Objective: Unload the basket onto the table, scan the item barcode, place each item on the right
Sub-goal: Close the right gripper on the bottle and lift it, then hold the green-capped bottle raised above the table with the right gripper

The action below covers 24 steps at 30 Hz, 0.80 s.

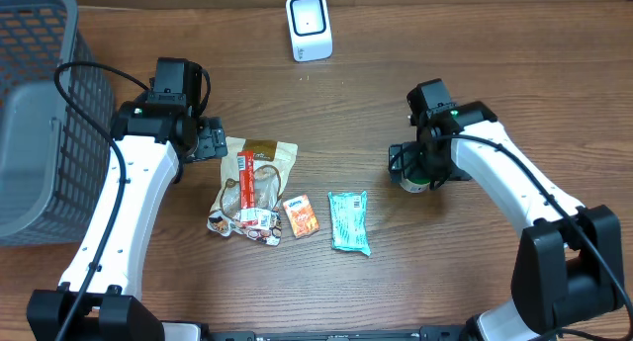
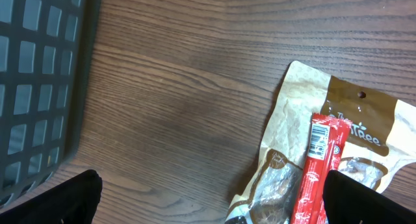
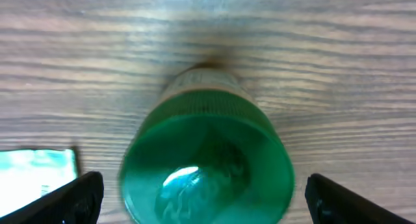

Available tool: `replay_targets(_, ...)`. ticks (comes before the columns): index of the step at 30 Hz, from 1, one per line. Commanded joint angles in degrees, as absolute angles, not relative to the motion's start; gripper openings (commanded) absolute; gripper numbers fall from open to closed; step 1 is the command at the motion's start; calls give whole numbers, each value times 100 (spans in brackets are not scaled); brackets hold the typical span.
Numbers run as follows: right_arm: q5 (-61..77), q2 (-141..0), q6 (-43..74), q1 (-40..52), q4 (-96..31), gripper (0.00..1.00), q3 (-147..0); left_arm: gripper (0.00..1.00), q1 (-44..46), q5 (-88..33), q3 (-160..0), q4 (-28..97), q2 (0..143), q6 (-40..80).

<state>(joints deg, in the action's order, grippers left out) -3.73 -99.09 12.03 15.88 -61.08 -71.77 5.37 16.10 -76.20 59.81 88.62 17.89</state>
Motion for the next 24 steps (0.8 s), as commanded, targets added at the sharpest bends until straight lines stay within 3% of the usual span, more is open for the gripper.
replay_targets(1,-242,-9913,1500,1549,-6281,100,-7791,100,526,1667,-7623,5970,8882,1782)
replay_targets(24,-534,-10444,1496,1525,-5819,99,-7269,100,528,1667,-7623,5968,8882,1782)
